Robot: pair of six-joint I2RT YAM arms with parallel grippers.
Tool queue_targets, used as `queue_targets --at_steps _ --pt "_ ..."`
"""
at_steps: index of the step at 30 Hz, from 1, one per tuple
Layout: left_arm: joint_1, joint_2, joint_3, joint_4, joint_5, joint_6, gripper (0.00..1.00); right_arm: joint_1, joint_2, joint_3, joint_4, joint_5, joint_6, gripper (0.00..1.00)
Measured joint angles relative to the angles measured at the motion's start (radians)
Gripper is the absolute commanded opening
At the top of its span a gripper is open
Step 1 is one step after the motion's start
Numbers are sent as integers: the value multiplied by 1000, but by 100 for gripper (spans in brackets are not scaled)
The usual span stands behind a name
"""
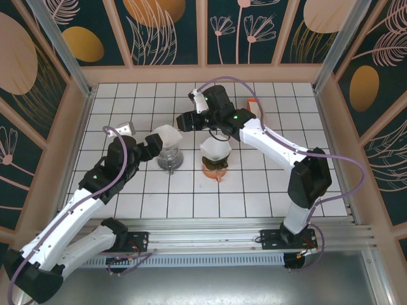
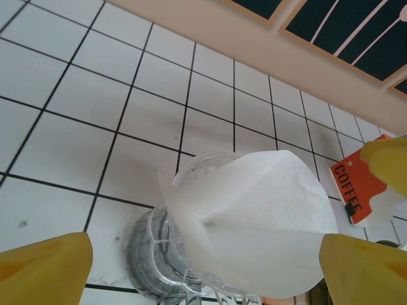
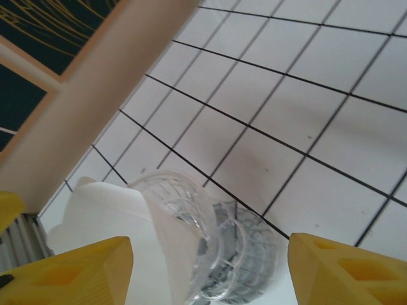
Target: Place the coffee filter in the dripper
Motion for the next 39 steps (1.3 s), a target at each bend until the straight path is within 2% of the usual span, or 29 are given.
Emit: queue_targets --at_steps 6,10,17,25,39 --pt "82 6 -24 42 137 -37 87 -9 2 -15 47 -61 -5 64" --pt "118 23 -48 52 178 -59 85 -19 11 -16 53 -85 -13 62" --pt "145 34 -82 56 201 -80 85 -21 55 -17 58 -130 -27 62" --pt "145 35 -84 74 205 -80 85 -17 61 -27 76 -159 -28 66" --pt "147 56 -167 105 205 -86 84 -16 138 -27 89 -153 -26 61"
